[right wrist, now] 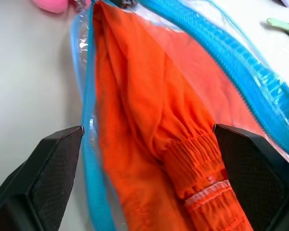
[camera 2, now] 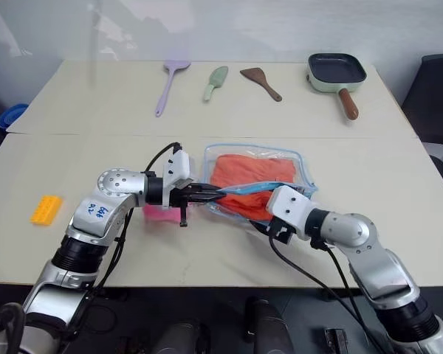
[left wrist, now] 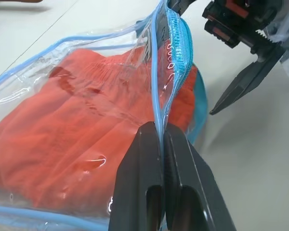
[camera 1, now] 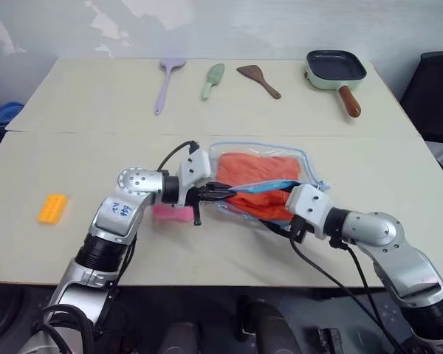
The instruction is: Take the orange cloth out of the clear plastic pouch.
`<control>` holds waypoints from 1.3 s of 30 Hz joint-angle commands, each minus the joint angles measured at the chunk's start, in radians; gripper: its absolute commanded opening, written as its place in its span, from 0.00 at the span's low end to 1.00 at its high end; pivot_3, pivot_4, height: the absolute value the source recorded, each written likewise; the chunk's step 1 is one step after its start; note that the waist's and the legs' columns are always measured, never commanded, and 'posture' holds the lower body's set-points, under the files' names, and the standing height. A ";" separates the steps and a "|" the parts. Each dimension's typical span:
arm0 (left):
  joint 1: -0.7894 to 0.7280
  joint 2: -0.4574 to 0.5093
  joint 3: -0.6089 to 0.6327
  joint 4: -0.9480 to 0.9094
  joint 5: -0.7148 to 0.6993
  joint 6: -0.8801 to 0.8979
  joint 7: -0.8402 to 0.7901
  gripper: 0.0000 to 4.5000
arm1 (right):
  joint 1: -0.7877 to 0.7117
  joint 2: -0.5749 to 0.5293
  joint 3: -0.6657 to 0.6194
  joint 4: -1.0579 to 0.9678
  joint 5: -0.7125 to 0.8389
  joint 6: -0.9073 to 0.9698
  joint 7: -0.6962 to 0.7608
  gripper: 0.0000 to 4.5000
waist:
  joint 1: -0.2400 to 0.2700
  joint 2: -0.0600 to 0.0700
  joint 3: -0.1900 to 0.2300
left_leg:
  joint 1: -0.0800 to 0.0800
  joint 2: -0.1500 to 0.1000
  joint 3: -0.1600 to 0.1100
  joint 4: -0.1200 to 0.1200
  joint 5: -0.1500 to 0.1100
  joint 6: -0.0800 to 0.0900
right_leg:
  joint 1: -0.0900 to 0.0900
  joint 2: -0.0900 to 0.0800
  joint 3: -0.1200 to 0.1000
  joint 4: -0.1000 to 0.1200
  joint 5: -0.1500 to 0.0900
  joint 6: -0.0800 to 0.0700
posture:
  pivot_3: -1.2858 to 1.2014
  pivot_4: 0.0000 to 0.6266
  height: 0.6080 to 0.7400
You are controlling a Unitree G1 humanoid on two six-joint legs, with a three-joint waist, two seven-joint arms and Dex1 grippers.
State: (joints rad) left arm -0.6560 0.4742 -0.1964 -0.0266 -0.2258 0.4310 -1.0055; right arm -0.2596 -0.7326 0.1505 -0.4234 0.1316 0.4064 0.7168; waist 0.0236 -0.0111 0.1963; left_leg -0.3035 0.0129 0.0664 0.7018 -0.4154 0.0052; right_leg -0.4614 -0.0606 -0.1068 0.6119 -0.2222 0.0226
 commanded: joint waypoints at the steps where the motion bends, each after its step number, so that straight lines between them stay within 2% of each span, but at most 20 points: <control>1: -0.002 0.005 0.006 -0.052 -0.005 -0.013 0.007 0.01 | -0.019 -0.011 -0.011 0.025 -0.041 -0.054 0.006 1.00 | 0.000 0.000 0.000 | 0.000 0.000 0.000 0.000 0.000 0.000 | 0.000 0.000 0.000 0.000 0.000 0.000 | 0.52 0.24 1.00; 2: 0.002 0.007 0.001 -0.056 0.001 -0.020 0.008 0.01 | -0.020 -0.015 -0.006 0.039 -0.053 -0.070 0.012 1.00 | 0.000 0.000 0.000 | 0.000 0.000 0.000 0.000 0.000 0.000 | 0.000 0.000 0.000 0.000 0.000 0.000 | 0.52 0.24 1.00; 5: 0.012 0.012 -0.008 -0.062 0.011 -0.035 0.013 0.00 | -0.015 -0.026 0.009 0.083 -0.092 -0.128 0.030 0.87 | 0.000 0.000 0.000 | 0.000 0.000 0.000 0.000 0.000 0.000 | 0.000 0.000 0.000 0.000 0.000 0.000 | 0.52 0.24 1.00; 9: 0.015 0.012 -0.010 -0.066 0.013 -0.037 0.019 0.00 | -0.008 -0.025 0.011 0.111 -0.127 -0.170 0.039 0.57 | 0.000 0.000 0.000 | 0.000 0.000 0.000 0.000 0.000 0.000 | 0.000 0.000 0.000 0.000 0.000 0.000 | 0.52 0.24 1.00; 23: 0.020 0.019 -0.023 -0.060 0.039 -0.073 0.021 0.00 | 0.070 -0.076 -0.048 0.083 -0.156 -0.226 0.086 0.57 | 0.000 0.000 0.000 | 0.000 0.000 0.000 0.000 0.000 0.000 | 0.000 0.000 0.000 0.000 0.000 0.000 | 0.52 0.24 1.00; 28: 0.015 0.019 -0.024 -0.059 0.041 -0.077 0.018 0.00 | 0.078 -0.069 -0.031 0.111 -0.186 -0.252 0.069 0.57 | 0.000 0.000 0.000 | 0.000 0.000 0.000 0.000 0.000 0.000 | 0.000 0.000 0.000 0.000 0.000 0.000 | 0.52 0.24 1.00; 33: 0.011 0.014 -0.028 -0.059 0.042 -0.079 0.019 0.00 | 0.046 -0.037 0.002 0.139 -0.216 -0.272 0.056 0.57 | 0.000 0.000 0.000 | 0.000 0.000 0.001 0.000 0.000 0.000 | 0.000 0.000 0.000 0.000 0.000 0.000 | 0.52 0.24 1.00; 39: 0.020 0.005 -0.039 -0.078 0.041 -0.075 0.019 0.00 | -0.070 0.048 0.075 0.241 -0.283 -0.321 0.029 0.57 | -0.003 0.000 0.000 | 0.001 0.000 0.001 0.000 0.000 -0.001 | 0.000 0.000 0.000 0.000 0.000 0.000 | 0.52 0.24 1.00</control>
State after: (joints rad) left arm -0.6337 0.4827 -0.2289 -0.0641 -0.1811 0.3679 -0.9843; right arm -0.3083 -0.7024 0.2165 -0.1869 -0.1395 0.1096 0.7615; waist 0.0204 -0.0111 0.1963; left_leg -0.3031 0.0130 0.0672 0.7018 -0.4151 0.0046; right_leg -0.4614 -0.0605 -0.1064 0.6122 -0.2222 0.0225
